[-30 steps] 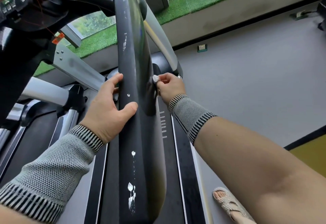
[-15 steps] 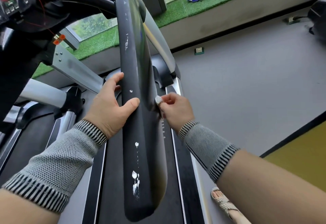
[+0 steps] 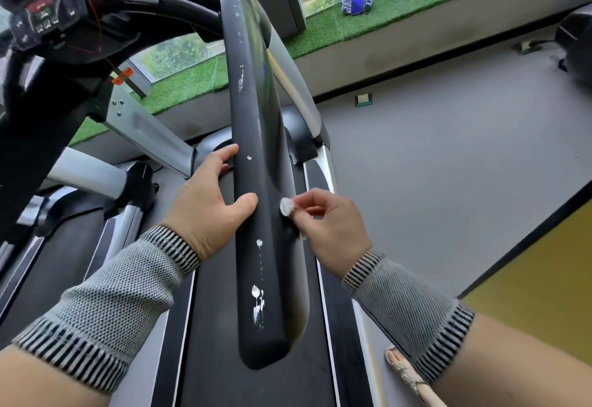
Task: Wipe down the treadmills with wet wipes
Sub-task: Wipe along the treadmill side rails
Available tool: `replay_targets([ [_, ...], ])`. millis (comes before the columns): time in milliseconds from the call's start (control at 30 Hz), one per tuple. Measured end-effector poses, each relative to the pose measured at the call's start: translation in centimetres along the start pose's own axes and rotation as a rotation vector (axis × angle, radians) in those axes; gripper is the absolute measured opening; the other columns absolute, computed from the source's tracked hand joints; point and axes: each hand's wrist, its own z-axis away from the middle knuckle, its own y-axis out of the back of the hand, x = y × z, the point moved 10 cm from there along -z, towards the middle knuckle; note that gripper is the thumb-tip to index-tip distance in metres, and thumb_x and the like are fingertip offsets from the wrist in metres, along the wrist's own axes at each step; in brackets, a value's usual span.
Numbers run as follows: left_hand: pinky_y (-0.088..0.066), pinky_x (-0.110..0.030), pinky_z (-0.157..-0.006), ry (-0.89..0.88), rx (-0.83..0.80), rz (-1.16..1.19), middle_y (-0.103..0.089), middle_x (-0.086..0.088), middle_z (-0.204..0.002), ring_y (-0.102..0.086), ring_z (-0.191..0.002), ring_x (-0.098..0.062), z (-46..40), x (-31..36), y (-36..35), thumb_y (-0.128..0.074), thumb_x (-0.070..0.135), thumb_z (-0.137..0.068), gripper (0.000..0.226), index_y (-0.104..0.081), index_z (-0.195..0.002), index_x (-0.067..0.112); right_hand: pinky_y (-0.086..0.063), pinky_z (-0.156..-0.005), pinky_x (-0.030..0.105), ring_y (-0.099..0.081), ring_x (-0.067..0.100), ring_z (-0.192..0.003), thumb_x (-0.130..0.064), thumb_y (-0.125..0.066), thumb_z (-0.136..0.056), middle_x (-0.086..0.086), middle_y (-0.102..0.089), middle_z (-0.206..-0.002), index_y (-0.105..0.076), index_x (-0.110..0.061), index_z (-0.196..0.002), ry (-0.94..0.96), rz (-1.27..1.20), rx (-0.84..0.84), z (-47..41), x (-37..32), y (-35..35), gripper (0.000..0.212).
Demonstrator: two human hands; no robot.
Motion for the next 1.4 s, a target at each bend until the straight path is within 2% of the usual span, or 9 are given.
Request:
replay_targets([
  [100, -0.041, -0.033, -0.104, -0.008, -0.010, 0.007, -0.048, 0.012, -0.133, -0.045, -0.120, -0.001, 0.3, 0.1, -0.2, -0.058, 0.036, -0.068, 0.080, -0.037, -0.143, 0.020, -0.049, -0.062, 0.025, -0.053, 0.004, -0.054, -0.027, -0.072, -0.083, -0.013, -0.059, -0.058, -0.067, -0.026, -0.071, 0.035, 0.041, 0.060, -3.5, -2.0, -0.1, 0.014],
  [300, -0.043, -0.044, -0.103, 0.005, -0.018, 0.019, -0.049, 0.007, -0.136, -0.047, -0.125, -0.011, 0.5, 0.0, -0.2, -0.058, 0.037, -0.069, 0.080, -0.035, -0.143, 0.019, -0.049, -0.068, 0.022, -0.061, 0.012, -0.070, -0.024, -0.072, -0.083, -0.001, -0.066, -0.083, -0.071, -0.024, -0.077, 0.130, 0.117, 0.040, -0.2, -2.0, -0.3, 0.007],
  [500, -0.045, -0.044, -0.102, 0.012, -0.019, 0.022, -0.049, 0.006, -0.137, -0.048, -0.125, -0.010, 0.6, -0.1, -0.4, -0.058, 0.037, -0.069, 0.079, -0.036, -0.143, 0.019, -0.047, -0.066, 0.020, -0.053, 0.002, -0.059, -0.030, -0.072, -0.083, -0.009, -0.063, -0.070, -0.069, -0.024, -0.076, 0.098, 0.096, 0.061, -5.2, -3.8, -0.8, 0.010],
  [633, -0.043, -0.042, -0.104, 0.012, -0.006, 0.011, -0.048, 0.008, -0.138, -0.047, -0.125, -0.008, 0.7, 0.0, -0.2, -0.060, 0.037, -0.072, 0.077, -0.035, -0.144, 0.020, -0.049, -0.070, 0.023, -0.060, 0.011, -0.071, -0.020, -0.070, -0.085, 0.000, -0.065, -0.085, -0.070, -0.020, -0.080, 0.143, 0.141, 0.006, -2.3, -2.6, -0.7, 0.005],
  [733, -0.042, -0.040, -0.105, 0.003, 0.010, 0.010, -0.049, 0.005, -0.138, -0.046, -0.125, -0.009, 0.8, 0.0, -0.2, -0.064, 0.031, -0.079, 0.072, -0.035, -0.144, 0.019, -0.050, -0.065, 0.023, -0.059, 0.013, -0.071, -0.016, -0.072, -0.084, 0.000, -0.063, -0.084, -0.068, -0.028, -0.075, 0.166, 0.083, -0.038, 0.4, -2.6, -0.5, 0.015],
  [967, -0.040, -0.038, -0.104, -0.002, 0.041, -0.028, -0.050, 0.003, -0.137, -0.046, -0.124, -0.010, 1.5, 0.5, 0.1, -0.065, 0.009, -0.086, 0.064, -0.038, -0.143, 0.015, -0.047, -0.065, 0.021, -0.056, 0.010, -0.066, -0.021, -0.069, -0.086, 0.005, -0.067, -0.083, -0.067, -0.022, -0.078, 0.113, 0.065, -0.005, -1.7, -2.7, -0.8, 0.009],
  [1067, -0.039, -0.037, -0.105, 0.007, 0.035, -0.013, -0.045, 0.013, -0.133, -0.044, -0.127, -0.012, 2.4, 0.4, 0.2, -0.064, 0.010, -0.086, 0.064, -0.036, -0.144, 0.018, -0.051, -0.070, 0.027, -0.061, 0.017, -0.074, -0.018, -0.069, -0.086, 0.007, -0.066, -0.087, -0.068, -0.022, -0.077, 0.131, 0.050, -0.057, 2.3, -1.5, -0.4, 0.010],
  [1267, -0.041, -0.041, -0.105, 0.024, 0.025, 0.014, -0.045, 0.016, -0.132, -0.046, -0.126, -0.010, 3.8, 0.9, 0.0, -0.058, 0.034, -0.070, 0.077, -0.038, -0.143, 0.019, -0.046, -0.062, 0.024, -0.053, 0.010, -0.062, -0.027, -0.070, -0.085, 0.005, -0.065, -0.079, -0.065, -0.027, -0.072, 0.101, 0.030, 0.009, -1.0, -3.1, -0.9, 0.014],
  [1400, -0.039, -0.041, -0.107, 0.010, 0.026, -0.003, -0.045, 0.010, -0.140, -0.044, -0.129, -0.012, 4.3, 0.6, 0.0, -0.066, 0.014, -0.084, 0.067, -0.036, -0.144, 0.019, -0.049, -0.066, 0.024, -0.059, 0.015, -0.071, -0.020, -0.071, -0.085, 0.004, -0.064, -0.087, -0.064, -0.030, -0.073, 0.149, 0.046, -0.043, 3.2, -2.3, -0.5, 0.017],
])
